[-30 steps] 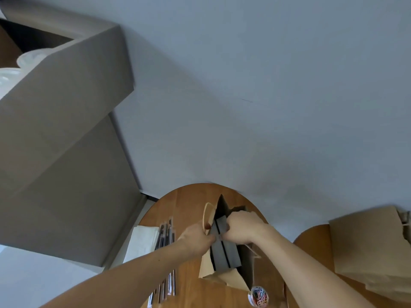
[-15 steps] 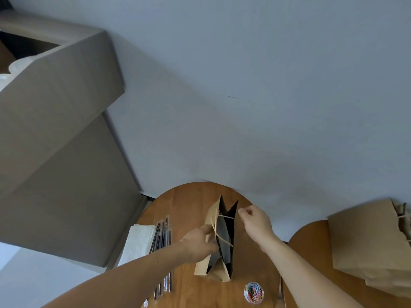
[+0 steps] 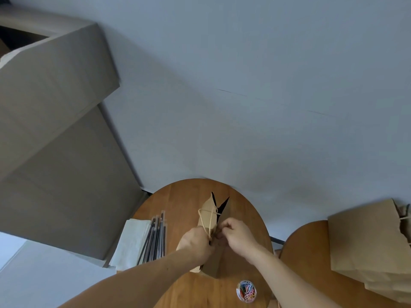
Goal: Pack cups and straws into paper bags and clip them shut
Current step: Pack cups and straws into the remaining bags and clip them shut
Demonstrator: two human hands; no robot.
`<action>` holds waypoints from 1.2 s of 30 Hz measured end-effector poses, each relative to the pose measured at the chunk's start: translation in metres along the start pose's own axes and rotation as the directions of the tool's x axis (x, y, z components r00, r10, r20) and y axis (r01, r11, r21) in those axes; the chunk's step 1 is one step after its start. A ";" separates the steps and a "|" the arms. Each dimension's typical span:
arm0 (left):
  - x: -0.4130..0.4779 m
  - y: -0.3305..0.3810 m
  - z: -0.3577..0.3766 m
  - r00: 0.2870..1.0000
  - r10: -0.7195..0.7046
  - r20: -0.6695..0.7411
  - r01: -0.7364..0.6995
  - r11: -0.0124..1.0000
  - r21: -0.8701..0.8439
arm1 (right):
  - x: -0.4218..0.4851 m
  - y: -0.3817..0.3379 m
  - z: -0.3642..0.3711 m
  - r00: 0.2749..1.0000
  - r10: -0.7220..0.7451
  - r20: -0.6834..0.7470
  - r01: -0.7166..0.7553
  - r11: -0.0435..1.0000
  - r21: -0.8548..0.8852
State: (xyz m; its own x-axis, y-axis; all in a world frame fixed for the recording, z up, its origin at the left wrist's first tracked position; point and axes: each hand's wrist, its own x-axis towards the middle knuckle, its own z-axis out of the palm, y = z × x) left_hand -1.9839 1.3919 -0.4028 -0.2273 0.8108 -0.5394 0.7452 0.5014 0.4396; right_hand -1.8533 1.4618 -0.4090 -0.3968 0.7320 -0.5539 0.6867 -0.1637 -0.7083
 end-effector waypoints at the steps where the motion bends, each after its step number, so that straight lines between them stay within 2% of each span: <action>1: 0.001 0.001 -0.002 1.000 0.019 -0.005 -0.019 0.999 0.026 | 0.000 0.002 -0.003 0.999 -0.051 -0.005 0.050 0.996 -0.067; 3: 0.005 0.001 -0.009 0.999 0.050 -0.022 -0.048 0.996 0.075 | 0.001 0.006 -0.012 0.971 -0.208 -0.119 0.168 0.944 -0.284; 5: 0.010 0.000 -0.017 0.997 0.072 -0.025 -0.069 0.989 0.128 | 0.003 0.011 -0.021 0.830 -0.490 -0.268 0.308 0.802 -0.511; 6: 0.013 0.000 -0.022 0.996 0.091 -0.019 -0.087 0.983 0.164 | 0.005 0.012 -0.025 0.753 -0.597 -0.275 0.350 0.719 -0.600; 7: 0.016 -0.001 -0.027 0.993 0.117 -0.008 -0.112 0.972 0.204 | 0.007 0.013 -0.030 0.713 -0.654 -0.252 0.364 0.653 -0.664; 8: 0.020 -0.001 -0.031 0.989 0.144 0.009 -0.142 0.957 0.251 | 0.010 0.013 -0.036 0.710 -0.674 -0.204 0.368 0.602 -0.708; 11: 0.032 -0.002 -0.047 0.976 0.199 0.084 -0.216 0.897 0.386 | 0.018 0.016 -0.046 0.773 -0.634 -0.039 0.365 0.494 -0.789; 13: 0.039 -0.005 -0.056 0.971 0.216 0.105 -0.240 0.890 0.387 | 0.024 0.019 -0.045 0.789 -0.615 0.004 0.364 0.462 -0.808; 16: 0.042 -0.011 -0.056 0.966 0.254 0.040 -0.254 0.915 0.312 | 0.027 0.022 -0.039 0.824 -0.566 -0.034 0.347 0.551 -0.759; 19: 0.040 -0.016 -0.042 0.953 0.295 -0.069 -0.268 0.927 0.262 | 0.028 0.028 -0.034 0.825 -0.555 -0.104 0.357 0.656 -0.665; 23: 0.044 -0.024 -0.028 0.901 0.376 -0.217 -0.309 0.906 0.288 | 0.031 0.033 -0.035 0.809 -0.575 -0.122 0.389 0.679 -0.623; 27: 0.051 -0.027 -0.035 0.849 0.503 -0.162 -0.444 0.845 0.297 | 0.029 0.039 -0.037 0.784 -0.598 -0.165 0.429 0.715 -0.553; 29: 0.054 -0.027 -0.039 0.829 0.541 -0.145 -0.488 0.825 0.285 | 0.025 0.050 -0.039 0.742 -0.612 -0.273 0.420 0.742 -0.522; 31: 0.054 -0.029 -0.040 0.824 0.552 -0.130 -0.506 0.819 0.272 | 0.017 0.064 -0.038 0.720 -0.513 -0.466 0.359 0.851 -0.382; 33: 0.056 -0.028 -0.040 0.820 0.553 -0.148 -0.509 0.822 0.255 | 0.010 0.081 -0.034 0.735 -0.315 -0.600 0.250 0.949 -0.192; 35: 0.060 -0.026 -0.039 0.828 0.547 -0.122 -0.500 0.820 0.277 | 0.004 0.105 -0.025 0.786 -0.178 -0.592 0.130 0.984 -0.123; 36: 0.061 -0.025 -0.038 0.833 0.544 -0.100 -0.495 0.814 0.303 | 0.002 0.119 -0.019 0.819 -0.145 -0.555 0.070 0.985 -0.155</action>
State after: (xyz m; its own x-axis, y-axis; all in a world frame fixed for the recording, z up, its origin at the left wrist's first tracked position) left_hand -2.0401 1.4403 -0.4188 0.1530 0.9785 -0.1384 0.9092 -0.0845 0.4077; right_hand -1.7612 1.4563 -0.4863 -0.0863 0.9905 -0.1073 0.7434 -0.0077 -0.6688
